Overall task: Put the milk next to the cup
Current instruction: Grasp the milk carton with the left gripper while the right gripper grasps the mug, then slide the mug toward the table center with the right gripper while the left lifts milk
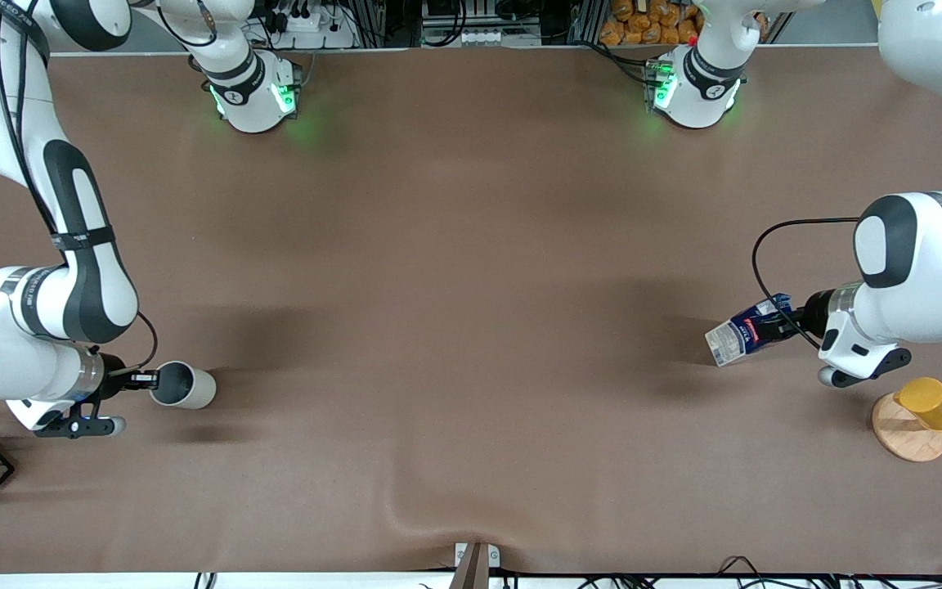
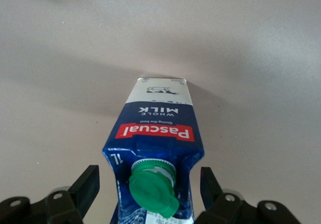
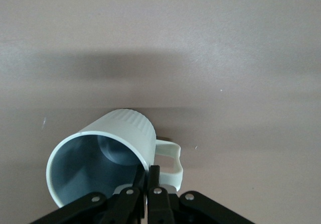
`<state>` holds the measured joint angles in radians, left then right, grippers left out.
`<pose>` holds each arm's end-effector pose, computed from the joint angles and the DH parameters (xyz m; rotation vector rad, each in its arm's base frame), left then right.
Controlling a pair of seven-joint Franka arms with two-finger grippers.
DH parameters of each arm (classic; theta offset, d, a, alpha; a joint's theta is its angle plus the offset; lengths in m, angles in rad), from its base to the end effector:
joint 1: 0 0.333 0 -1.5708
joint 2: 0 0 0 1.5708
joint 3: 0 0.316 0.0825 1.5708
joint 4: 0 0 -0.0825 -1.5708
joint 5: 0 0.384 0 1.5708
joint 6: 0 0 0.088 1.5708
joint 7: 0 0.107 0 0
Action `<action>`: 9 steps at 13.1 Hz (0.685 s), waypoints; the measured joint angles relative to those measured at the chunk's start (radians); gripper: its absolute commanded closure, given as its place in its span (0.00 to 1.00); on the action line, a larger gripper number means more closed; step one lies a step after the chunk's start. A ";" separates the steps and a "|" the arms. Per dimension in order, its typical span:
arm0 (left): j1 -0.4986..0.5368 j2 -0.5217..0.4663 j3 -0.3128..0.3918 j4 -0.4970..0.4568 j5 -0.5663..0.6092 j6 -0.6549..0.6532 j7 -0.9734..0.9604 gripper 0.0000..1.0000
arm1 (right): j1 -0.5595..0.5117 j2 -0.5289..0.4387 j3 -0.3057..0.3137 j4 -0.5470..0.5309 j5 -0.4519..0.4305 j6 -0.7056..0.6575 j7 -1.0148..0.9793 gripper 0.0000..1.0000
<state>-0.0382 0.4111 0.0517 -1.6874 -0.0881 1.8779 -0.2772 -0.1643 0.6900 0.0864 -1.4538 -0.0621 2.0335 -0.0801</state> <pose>0.6378 -0.0010 0.3444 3.0510 0.4996 -0.3503 0.7047 -0.0691 0.2706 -3.1266 -0.0253 0.1675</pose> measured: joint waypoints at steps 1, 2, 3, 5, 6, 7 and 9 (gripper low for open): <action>-0.002 0.000 -0.001 -0.001 0.000 0.000 -0.006 0.20 | 0.010 0.000 0.003 0.026 0.000 -0.049 0.026 1.00; -0.003 0.000 -0.002 -0.004 0.000 -0.001 -0.011 0.23 | 0.030 -0.001 0.006 0.060 0.001 -0.107 0.074 1.00; -0.005 0.000 -0.003 -0.006 0.000 -0.001 -0.015 0.29 | 0.059 -0.003 0.009 0.088 0.001 -0.150 0.131 1.00; -0.008 0.000 -0.003 -0.008 0.000 -0.003 -0.017 0.43 | 0.132 -0.006 0.016 0.114 0.038 -0.189 0.264 1.00; -0.008 0.000 -0.003 -0.009 0.000 -0.004 -0.018 0.46 | 0.167 -0.007 0.018 0.121 0.085 -0.201 0.331 1.00; -0.009 0.000 -0.003 -0.009 0.000 -0.004 -0.018 0.49 | 0.203 -0.008 0.019 0.130 0.129 -0.210 0.397 1.00; -0.010 -0.001 -0.003 -0.009 0.000 -0.004 -0.018 0.57 | 0.282 -0.011 0.021 0.156 0.164 -0.213 0.559 1.00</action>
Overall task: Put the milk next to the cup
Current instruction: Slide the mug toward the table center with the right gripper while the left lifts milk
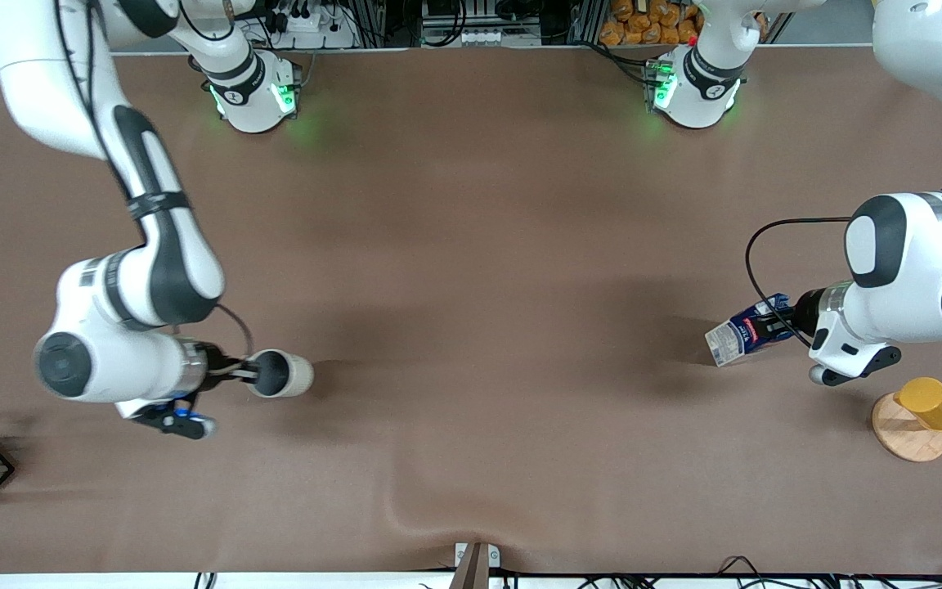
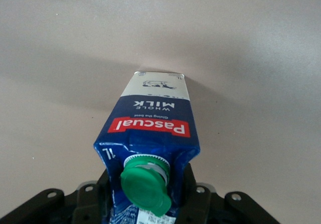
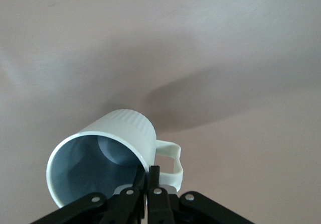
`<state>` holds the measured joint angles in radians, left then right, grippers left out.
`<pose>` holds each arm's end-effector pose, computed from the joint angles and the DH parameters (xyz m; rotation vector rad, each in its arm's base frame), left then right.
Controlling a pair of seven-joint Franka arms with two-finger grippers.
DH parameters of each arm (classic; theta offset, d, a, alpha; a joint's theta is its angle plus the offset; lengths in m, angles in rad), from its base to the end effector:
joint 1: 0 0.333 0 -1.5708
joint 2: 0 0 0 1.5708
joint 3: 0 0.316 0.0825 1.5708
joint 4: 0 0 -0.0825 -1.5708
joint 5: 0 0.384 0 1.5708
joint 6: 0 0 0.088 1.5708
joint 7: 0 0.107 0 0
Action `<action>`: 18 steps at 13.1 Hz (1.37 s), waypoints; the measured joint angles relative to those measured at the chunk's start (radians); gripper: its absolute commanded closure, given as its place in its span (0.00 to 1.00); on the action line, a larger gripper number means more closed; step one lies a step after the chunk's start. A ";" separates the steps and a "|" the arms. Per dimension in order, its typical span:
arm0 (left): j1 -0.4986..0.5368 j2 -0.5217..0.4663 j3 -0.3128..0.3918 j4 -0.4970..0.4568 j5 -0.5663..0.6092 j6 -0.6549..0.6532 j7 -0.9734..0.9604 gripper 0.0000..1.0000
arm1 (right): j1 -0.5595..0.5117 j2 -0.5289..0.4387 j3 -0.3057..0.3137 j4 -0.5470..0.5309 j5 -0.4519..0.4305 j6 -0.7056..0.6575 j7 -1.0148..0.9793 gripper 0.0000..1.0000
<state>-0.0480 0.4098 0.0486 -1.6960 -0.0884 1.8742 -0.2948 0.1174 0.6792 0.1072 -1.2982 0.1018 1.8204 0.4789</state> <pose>0.6352 -0.0090 0.3412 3.0511 0.5078 -0.3686 0.7023 0.1515 0.3345 -2.9887 0.4603 0.3050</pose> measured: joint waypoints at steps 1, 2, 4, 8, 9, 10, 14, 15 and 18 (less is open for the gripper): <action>0.000 -0.001 0.000 0.000 0.000 0.000 0.000 0.58 | 0.043 0.000 0.000 0.009 0.002 0.002 0.083 1.00; -0.001 -0.003 0.000 0.000 0.000 0.000 0.000 0.58 | 0.085 0.000 0.000 0.017 0.002 0.008 0.157 1.00; -0.001 -0.017 -0.008 0.001 0.000 0.000 0.000 0.61 | 0.154 0.000 0.001 0.025 0.007 0.023 0.272 1.00; -0.003 -0.081 -0.069 0.002 0.000 -0.020 -0.002 0.61 | 0.288 0.004 0.001 0.027 0.012 0.094 0.433 1.00; -0.004 -0.096 -0.087 0.002 0.000 -0.027 -0.010 0.61 | 0.320 0.009 0.001 0.026 0.012 0.116 0.454 1.00; -0.004 -0.110 -0.104 0.002 0.000 -0.035 -0.030 0.61 | 0.350 0.014 0.001 0.026 0.013 0.136 0.462 1.00; -0.004 -0.155 -0.186 0.003 0.000 -0.089 -0.137 0.61 | 0.452 0.059 0.000 0.022 0.015 0.196 0.509 1.00; -0.004 -0.166 -0.211 0.006 -0.001 -0.101 -0.168 0.61 | 0.466 0.074 -0.001 0.021 0.015 0.216 0.518 1.00; -0.007 -0.185 -0.277 0.023 -0.001 -0.121 -0.241 0.61 | 0.481 0.107 -0.002 0.021 0.015 0.245 0.539 0.01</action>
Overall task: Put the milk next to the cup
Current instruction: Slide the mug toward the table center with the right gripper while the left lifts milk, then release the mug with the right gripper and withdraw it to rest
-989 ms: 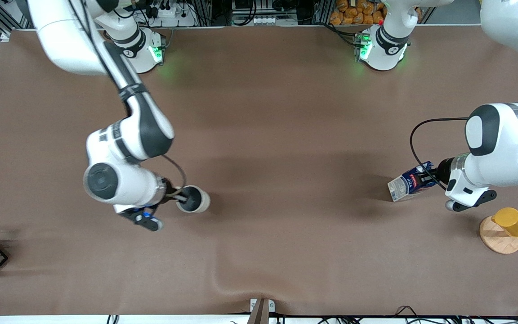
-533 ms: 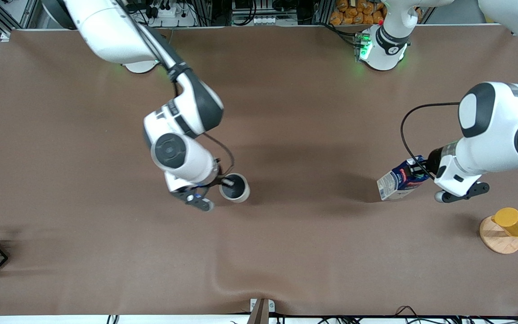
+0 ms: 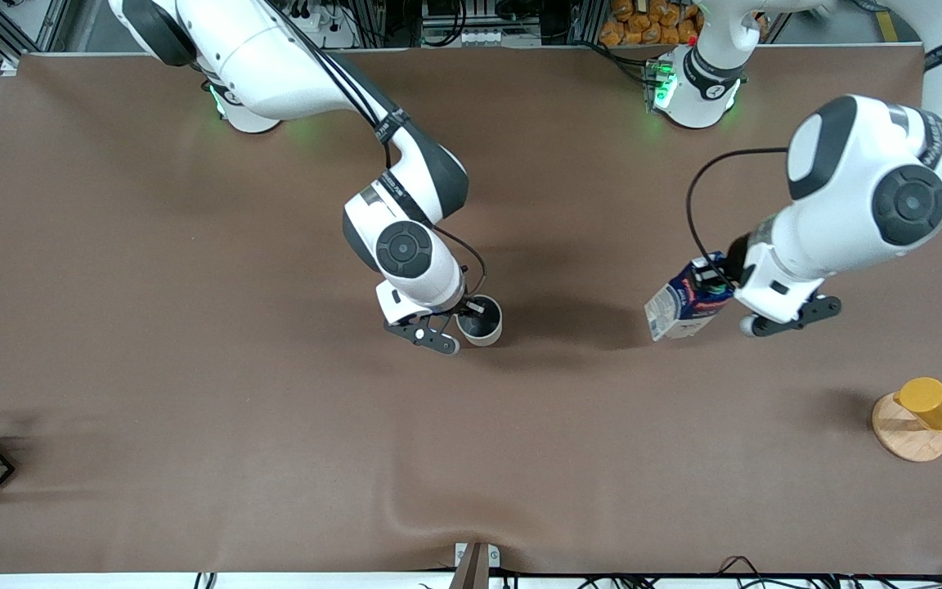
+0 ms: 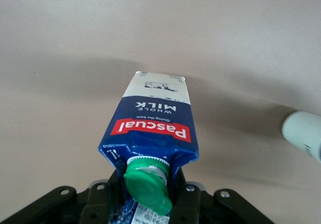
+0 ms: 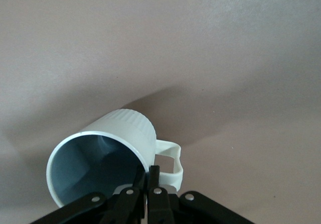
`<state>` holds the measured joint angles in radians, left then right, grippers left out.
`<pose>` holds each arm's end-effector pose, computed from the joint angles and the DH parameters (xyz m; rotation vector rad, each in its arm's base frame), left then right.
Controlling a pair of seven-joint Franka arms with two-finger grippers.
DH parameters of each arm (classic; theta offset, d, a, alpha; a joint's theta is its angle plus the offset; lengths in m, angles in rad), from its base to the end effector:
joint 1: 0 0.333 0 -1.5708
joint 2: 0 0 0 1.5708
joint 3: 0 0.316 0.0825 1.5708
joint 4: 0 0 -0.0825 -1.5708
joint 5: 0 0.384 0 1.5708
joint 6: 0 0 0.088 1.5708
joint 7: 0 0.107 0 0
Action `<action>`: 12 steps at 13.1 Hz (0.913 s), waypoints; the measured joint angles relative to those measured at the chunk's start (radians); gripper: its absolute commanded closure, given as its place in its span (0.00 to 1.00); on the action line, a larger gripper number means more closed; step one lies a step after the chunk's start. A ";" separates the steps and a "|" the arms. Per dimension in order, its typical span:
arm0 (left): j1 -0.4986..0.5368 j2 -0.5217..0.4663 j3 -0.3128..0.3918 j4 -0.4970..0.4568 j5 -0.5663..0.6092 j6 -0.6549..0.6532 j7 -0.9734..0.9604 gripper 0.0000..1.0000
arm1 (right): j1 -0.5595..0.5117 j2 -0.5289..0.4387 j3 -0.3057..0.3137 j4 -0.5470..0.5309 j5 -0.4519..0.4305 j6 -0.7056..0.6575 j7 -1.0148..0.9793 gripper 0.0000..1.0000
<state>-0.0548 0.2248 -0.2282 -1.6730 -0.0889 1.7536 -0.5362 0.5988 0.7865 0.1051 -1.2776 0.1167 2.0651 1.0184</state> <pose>0.5883 -0.1690 0.4629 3.0293 0.4230 -0.2788 0.5785 0.4737 0.2847 -2.9561 0.6003 0.1988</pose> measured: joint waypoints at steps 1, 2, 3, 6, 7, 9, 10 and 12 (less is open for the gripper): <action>-0.001 -0.001 -0.012 0.009 0.000 -0.009 -0.019 0.61 | 0.000 0.003 -0.003 0.000 0.000 0.001 0.000 0.00; -0.001 -0.001 -0.018 0.018 0.000 -0.017 -0.028 0.61 | 0.000 0.003 -0.005 0.001 0.000 0.001 0.000 0.00; -0.001 -0.001 -0.022 0.025 0.000 -0.021 -0.034 0.61 | -0.001 0.003 -0.007 0.005 0.000 0.001 0.000 0.00; -0.001 -0.001 -0.046 0.033 0.000 -0.024 -0.061 0.61 | -0.016 -0.008 -0.017 0.025 0.000 -0.023 0.000 0.00; -0.001 -0.001 -0.051 0.037 0.000 -0.025 -0.065 0.61 | -0.033 -0.020 -0.020 0.035 0.000 -0.060 0.000 0.00; -0.001 -0.001 -0.054 0.042 0.000 -0.026 -0.068 0.61 | -0.087 -0.055 -0.020 0.076 0.000 -0.174 -0.008 0.00; -0.001 -0.001 -0.057 0.042 0.000 -0.028 -0.068 0.61 | -0.116 -0.080 -0.021 0.098 0.000 -0.240 -0.025 0.00; -0.001 -0.001 -0.066 0.043 0.000 -0.029 -0.068 0.61 | -0.166 -0.142 -0.026 0.120 0.000 -0.338 -0.094 0.00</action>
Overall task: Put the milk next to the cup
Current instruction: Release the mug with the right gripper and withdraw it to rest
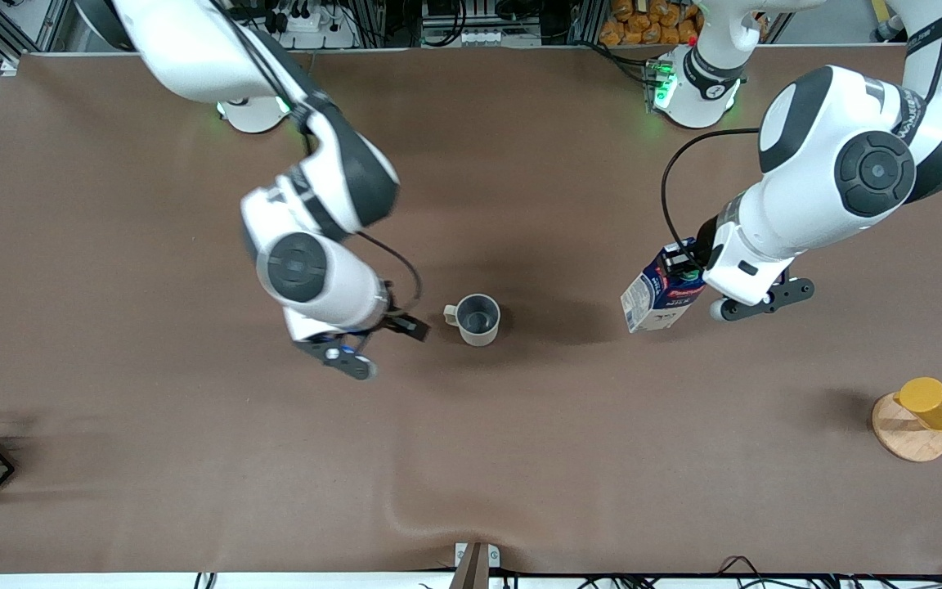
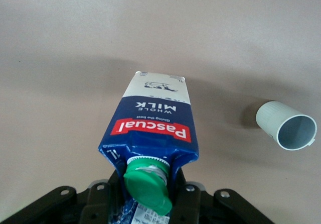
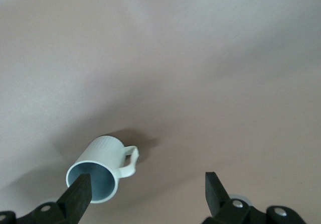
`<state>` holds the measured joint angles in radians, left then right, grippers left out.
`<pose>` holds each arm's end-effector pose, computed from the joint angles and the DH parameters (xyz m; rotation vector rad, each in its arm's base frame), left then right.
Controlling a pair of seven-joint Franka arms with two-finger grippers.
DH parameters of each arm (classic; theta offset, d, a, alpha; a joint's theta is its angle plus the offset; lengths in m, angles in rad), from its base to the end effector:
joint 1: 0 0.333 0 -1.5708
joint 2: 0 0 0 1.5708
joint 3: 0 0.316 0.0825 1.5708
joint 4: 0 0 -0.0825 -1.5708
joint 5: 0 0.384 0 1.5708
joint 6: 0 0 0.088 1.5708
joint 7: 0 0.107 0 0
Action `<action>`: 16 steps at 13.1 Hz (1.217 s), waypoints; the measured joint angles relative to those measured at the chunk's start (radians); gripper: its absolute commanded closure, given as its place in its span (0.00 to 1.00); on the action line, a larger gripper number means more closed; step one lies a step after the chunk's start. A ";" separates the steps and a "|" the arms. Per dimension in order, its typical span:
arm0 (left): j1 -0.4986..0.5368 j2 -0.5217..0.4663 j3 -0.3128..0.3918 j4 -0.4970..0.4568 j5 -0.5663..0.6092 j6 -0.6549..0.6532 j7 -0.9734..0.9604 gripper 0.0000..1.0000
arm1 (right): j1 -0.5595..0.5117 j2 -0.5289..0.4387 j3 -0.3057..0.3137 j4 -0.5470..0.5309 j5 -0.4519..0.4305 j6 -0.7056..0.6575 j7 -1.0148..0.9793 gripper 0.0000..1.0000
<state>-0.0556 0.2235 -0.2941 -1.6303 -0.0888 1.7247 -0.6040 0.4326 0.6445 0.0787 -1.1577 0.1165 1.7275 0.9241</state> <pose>0.5792 -0.2051 0.4837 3.0212 0.4200 -0.2692 0.6375 0.3522 0.4171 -2.9804 0.6810 0.2470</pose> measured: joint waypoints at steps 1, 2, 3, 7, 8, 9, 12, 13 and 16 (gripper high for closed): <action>0.000 0.000 -0.009 0.000 0.000 0.000 0.000 0.61 | -0.030 -0.034 -0.003 0.001 -0.001 -0.039 -0.051 0.00; -0.002 0.000 -0.018 0.001 0.000 0.000 -0.002 0.61 | -0.064 -0.062 -0.005 0.001 -0.008 -0.076 -0.108 0.00; -0.007 0.000 -0.021 0.002 0.000 0.000 -0.002 0.61 | -0.098 -0.084 -0.007 0.001 -0.023 -0.104 -0.169 0.00; -0.032 0.000 -0.023 0.006 0.000 0.000 -0.026 0.62 | -0.253 -0.148 -0.011 -0.011 -0.087 -0.161 -0.471 0.00; -0.039 0.000 -0.023 0.007 0.001 0.000 -0.035 0.62 | -0.287 -0.159 -0.012 -0.017 -0.097 -0.165 -0.547 0.00; -0.049 0.001 -0.023 0.008 0.005 0.000 -0.047 0.62 | -0.325 -0.170 -0.012 -0.023 -0.101 -0.168 -0.613 0.00; -0.091 0.006 -0.024 0.009 0.024 0.000 -0.081 0.62 | -0.432 -0.205 -0.014 -0.046 -0.102 -0.193 -0.772 0.00; -0.105 0.008 -0.024 0.010 0.027 0.000 -0.096 0.62 | -0.460 -0.220 -0.014 -0.059 -0.102 -0.199 -0.812 0.00; -0.121 0.019 -0.024 0.011 0.029 0.000 -0.109 0.62 | -0.500 -0.305 -0.013 -0.150 -0.106 -0.191 -0.854 0.00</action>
<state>-0.1766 0.2425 -0.3185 -1.6197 -0.0602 1.7250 -0.7132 -0.0670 0.3390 0.0653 -1.3073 0.0108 1.5370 0.0697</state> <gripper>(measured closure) 0.612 0.000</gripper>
